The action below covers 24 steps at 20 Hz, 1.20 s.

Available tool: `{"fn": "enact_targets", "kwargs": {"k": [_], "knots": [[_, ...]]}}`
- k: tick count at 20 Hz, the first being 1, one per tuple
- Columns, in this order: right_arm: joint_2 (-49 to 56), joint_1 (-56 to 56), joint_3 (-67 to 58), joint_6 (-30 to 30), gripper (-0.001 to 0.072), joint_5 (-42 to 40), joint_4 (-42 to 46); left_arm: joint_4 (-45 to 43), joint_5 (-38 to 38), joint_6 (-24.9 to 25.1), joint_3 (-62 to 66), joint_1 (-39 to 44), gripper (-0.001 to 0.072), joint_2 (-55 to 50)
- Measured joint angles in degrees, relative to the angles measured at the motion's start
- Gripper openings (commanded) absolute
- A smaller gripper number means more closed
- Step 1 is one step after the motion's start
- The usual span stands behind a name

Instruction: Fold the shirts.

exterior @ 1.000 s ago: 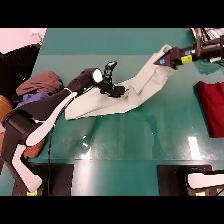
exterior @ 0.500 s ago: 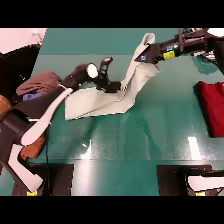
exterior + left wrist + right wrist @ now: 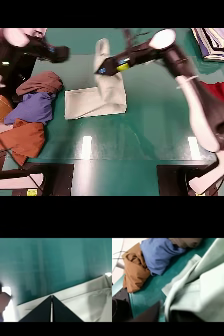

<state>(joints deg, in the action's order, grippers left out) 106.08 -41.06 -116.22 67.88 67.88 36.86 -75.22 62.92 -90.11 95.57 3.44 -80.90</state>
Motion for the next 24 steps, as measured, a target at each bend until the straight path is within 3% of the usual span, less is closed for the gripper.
{"fn": "enact_targets", "kwargs": {"k": [4, 6, 13, 15, 18, 24], "knots": [[5.5, -6.7, -1.0, -2.6, 0.0552, -6.8, 0.1, -1.7, 3.2, 1.2, 0.0, -7.0, 0.0022, 5.2], [5.2, -6.5, 0.7, -3.5, 0.0552, -5.9, 0.4, -1.9, 4.7, 1.7, 0.0, -8.6, 0.0022, 6.4], [-5.0, 9.3, 21.2, -0.2, 0.0555, 0.4, 0.8, -0.8, 8.5, 3.0, 0.0, -10.4, 0.0022, 7.4], [-7.8, 15.1, 29.0, 1.5, 0.0665, 0.1, 0.7, 0.1, 8.7, 3.0, 0.0, -10.4, 0.0022, 7.4], [-9.2, 21.7, 37.7, 2.8, 0.0665, -1.0, -0.4, 0.6, 8.7, 3.1, -0.1, -9.4, 0.0021, 7.4], [-2.2, 20.9, 38.0, 3.5, 0.0662, -1.4, -5.7, 1.0, 6.4, 3.2, -0.2, -5.6, 0.0022, 7.1]]}}
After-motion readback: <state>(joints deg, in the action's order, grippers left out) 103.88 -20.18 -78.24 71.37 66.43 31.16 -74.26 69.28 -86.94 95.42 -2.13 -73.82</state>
